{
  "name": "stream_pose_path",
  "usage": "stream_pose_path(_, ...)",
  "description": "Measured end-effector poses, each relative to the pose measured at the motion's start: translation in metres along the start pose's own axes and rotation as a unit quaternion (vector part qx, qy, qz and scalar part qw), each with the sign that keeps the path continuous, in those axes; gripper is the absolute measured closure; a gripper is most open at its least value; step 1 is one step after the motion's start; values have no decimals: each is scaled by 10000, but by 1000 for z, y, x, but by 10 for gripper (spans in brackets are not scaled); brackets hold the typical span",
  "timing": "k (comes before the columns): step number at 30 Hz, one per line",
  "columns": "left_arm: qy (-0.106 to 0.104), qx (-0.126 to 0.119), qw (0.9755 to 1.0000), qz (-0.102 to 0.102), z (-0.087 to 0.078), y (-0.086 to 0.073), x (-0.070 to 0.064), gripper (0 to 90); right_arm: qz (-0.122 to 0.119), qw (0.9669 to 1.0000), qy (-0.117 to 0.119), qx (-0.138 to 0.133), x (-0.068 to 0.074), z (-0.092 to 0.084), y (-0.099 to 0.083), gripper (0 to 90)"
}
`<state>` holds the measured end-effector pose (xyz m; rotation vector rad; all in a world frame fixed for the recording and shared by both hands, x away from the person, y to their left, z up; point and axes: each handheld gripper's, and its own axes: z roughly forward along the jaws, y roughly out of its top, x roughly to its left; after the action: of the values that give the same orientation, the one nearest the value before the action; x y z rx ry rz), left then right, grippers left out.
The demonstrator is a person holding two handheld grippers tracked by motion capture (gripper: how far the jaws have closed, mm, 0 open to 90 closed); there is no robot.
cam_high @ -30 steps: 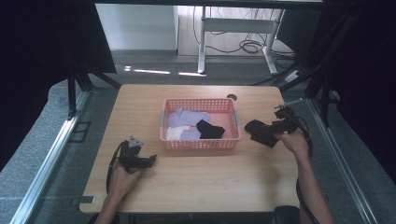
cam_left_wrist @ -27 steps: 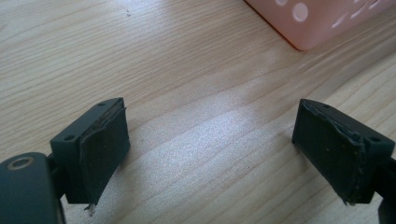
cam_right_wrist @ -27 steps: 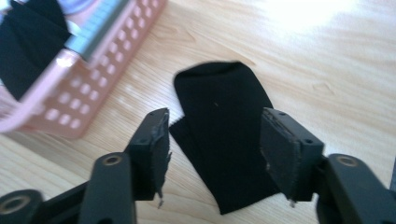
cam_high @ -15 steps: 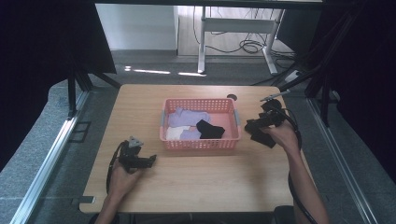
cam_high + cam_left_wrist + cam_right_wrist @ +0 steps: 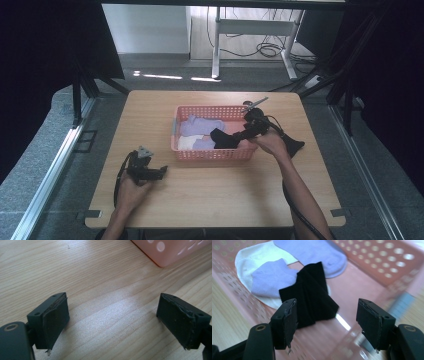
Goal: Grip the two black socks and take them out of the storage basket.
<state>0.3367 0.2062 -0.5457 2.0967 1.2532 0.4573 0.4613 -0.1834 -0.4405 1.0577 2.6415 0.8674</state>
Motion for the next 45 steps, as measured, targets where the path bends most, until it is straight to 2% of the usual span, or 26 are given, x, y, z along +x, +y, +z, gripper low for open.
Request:
stream_pose_path(3,0,-2,10000,-1,0,0,0,106,-51,10000,51,29,4,9,4,355)
stream_pose_path(5,0,-1,10000,-1,0,0,0,106,-154,9997,110,161,10,23,9,363)
stream_pose_path(8,-1,0,10000,1,0,0,0,106,-238,9992,134,277,15,32,13,374)
stream_pose_path(10,0,-1,10000,0,0,0,0,106,-336,9985,119,425,19,45,18,378)
stream_pose_path(14,0,-1,10000,0,0,0,0,106,-429,9972,65,601,22,56,22,388)
stream_pose_path(18,-1,-1,10000,0,0,0,0,106,-484,9942,-46,957,21,71,24,406)
stream_pose_path(20,0,-2,10000,-1,0,0,0,106,-547,9919,-95,1146,22,76,26,435)
stream_pose_path(22,-1,-2,10000,1,0,0,0,106,-569,9903,-132,1259,22,78,27,506)
stream_pose_path(23,-1,-2,10000,-1,0,0,0,106,-521,9895,-65,1350,22,80,27,624)
stream_pose_path(24,-1,0,10000,1,0,0,0,106,-508,9893,-46,1366,23,81,27,688)
stream_pose_path(25,-1,0,10000,1,0,0,0,106,-508,9893,-46,1366,23,81,27,688)
stream_pose_path(27,-1,-2,10000,-1,0,0,0,106,-503,9894,21,1359,23,80,27,781)
stream_pose_path(29,0,0,10000,0,0,0,0,105,-476,9904,43,1298,23,78,27,802)
stream_pose_path(32,0,0,10000,0,0,0,0,106,-459,9920,35,1174,23,72,29,809)
stream_pose_path(34,0,0,10000,0,0,0,0,106,-418,9952,55,885,23,61,32,808)
stream_pose_path(35,1,1,10000,2,0,0,0,106,-418,9952,55,885,23,61,32,808)
stream_pose_path(36,0,1,10000,1,0,0,0,106,-401,9964,35,753,23,53,34,808)
stream_pose_path(38,0,0,10000,0,0,0,0,106,-401,9967,29,703,24,51,35,807)
stream_pose_path(41,0,0,10000,0,0,0,0,106,-343,9986,49,409,25,37,40,807)
stream_pose_path(45,0,-1,10000,-1,0,0,0,106,-340,9992,36,228,25,28,44,807)
